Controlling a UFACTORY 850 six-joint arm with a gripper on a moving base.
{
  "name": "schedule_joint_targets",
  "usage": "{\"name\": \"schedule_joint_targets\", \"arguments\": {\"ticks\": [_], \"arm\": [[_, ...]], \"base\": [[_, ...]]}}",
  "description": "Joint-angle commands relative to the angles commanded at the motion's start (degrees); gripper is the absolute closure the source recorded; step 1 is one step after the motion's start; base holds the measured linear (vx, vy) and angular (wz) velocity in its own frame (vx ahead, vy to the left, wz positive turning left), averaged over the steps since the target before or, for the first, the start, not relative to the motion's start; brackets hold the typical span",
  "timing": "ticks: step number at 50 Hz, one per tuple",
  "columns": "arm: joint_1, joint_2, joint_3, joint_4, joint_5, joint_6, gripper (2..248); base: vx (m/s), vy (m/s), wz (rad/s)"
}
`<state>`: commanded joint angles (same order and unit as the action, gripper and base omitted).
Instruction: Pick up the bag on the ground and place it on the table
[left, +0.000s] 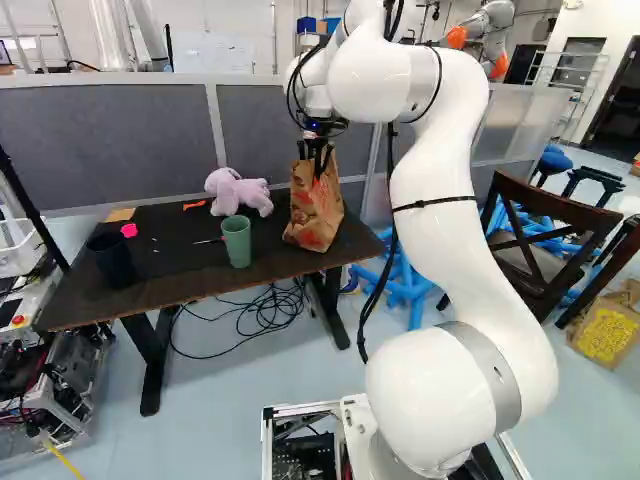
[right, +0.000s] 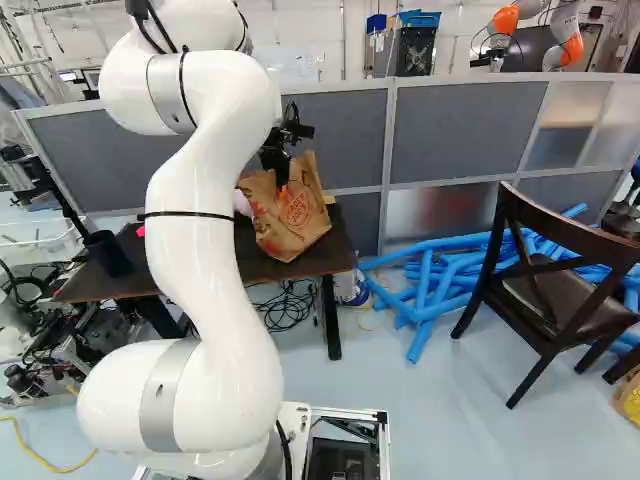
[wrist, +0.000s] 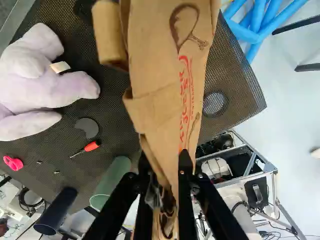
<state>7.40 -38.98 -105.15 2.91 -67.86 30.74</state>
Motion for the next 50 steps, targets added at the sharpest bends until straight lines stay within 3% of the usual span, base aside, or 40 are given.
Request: {"name": "schedule_joint_targets", "arguments": {"ticks": [3,4,8,9,14,15,19,20,24,25,30,31,50], "arm": [[0.00,0.00,0.00,0.00,0.00,0.00,189],[0.00,0.00,0.00,0.00,0.00,0.00,156],[0.00,0.00,0.00,0.00,0.00,0.00,156],[0.00,0.00,0.00,0.00,0.00,0.00,122],[0.00,0.00,0.00,0.00,0.00,0.00,122],[0.00,0.00,0.00,0.00,0.00,0.00,86],[0.00,0.00,0.00,0.00,0.00,0.00,86],[0.00,0.00,0.00,0.00,0.00,0.00,50],[0.00,0.00,0.00,0.00,0.00,0.00,50],[0.00,0.00,0.00,0.00,0.00,0.00,13],[0.00,0.00,0.00,0.00,0.00,0.00,13],[0.00,0.00,0.00,0.00,0.00,0.00,3],[0.00,0.94,0.12,0.00,-0.01,0.00,3]], "base": [[0.000,0.000,0.000],[0.000,0.000,0.000],[0.000,0.000,0.000],[0.000,0.000,0.000],[0.000,0.000,0.000],[0.000,0.000,0.000],[0.000,0.000,0.000],[0.000,0.000,0.000],[0.000,0.000,0.000],[0.000,0.000,0.000],[0.000,0.000,0.000],[0.000,0.000,0.000],[0.000,0.000,0.000]]}}
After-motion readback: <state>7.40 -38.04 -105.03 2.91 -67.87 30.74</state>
